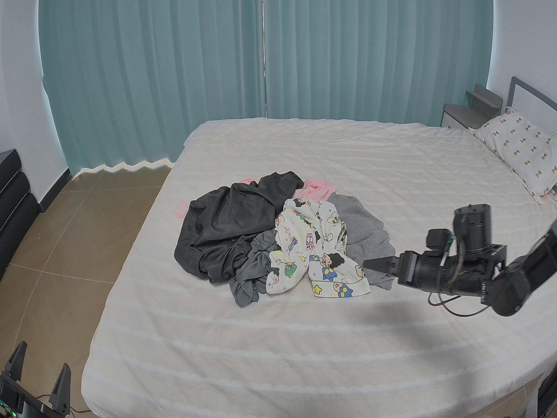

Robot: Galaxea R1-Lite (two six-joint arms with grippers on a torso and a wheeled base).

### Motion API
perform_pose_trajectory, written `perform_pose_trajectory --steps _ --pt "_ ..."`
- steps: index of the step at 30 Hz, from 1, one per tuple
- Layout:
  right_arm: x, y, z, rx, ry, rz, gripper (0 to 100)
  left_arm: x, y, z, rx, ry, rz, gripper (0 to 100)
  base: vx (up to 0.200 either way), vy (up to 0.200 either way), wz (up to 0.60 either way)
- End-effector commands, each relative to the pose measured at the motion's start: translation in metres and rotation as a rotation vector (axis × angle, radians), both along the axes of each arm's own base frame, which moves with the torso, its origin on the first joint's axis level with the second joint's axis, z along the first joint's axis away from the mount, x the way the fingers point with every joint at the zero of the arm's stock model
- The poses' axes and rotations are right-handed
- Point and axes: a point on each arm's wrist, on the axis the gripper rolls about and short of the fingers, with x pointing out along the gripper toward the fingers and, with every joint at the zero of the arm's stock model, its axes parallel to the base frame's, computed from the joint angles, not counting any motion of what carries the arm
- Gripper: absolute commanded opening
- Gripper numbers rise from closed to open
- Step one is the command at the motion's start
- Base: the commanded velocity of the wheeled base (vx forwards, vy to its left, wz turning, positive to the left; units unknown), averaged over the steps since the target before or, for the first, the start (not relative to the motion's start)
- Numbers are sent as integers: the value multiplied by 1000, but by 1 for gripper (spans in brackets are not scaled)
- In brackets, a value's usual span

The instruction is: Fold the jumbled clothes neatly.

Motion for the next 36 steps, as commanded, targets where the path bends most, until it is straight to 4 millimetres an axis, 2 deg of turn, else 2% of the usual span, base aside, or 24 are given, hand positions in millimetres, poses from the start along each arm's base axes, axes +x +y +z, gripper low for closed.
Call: perform_pose_trajectory --steps 1,7,10,13,21,30,36 --pt "77 34 -106 63 90 -95 100 0 0 -5 -2 -2 1 100 0 0 0" --pt "82 33 -110 50 87 -113 100 0 0 -5 0 -2 1 100 0 0 0" --pt "91 26 -108 -40 0 -138 100 0 0 -5 -2 -2 1 100 0 0 0" --pt "94 24 -114 -106 -36 -157 100 0 0 -5 0 -2 1 100 0 0 0" --pt "100 22 -120 -184 -80 -180 100 0 0 -5 0 -2 1 100 0 0 0" --pt "100 24 -121 -202 -75 -164 100 0 0 -5 0 -2 1 100 0 0 0" --pt "103 33 -120 -273 -68 -99 100 0 0 -5 -2 -2 1 100 0 0 0"
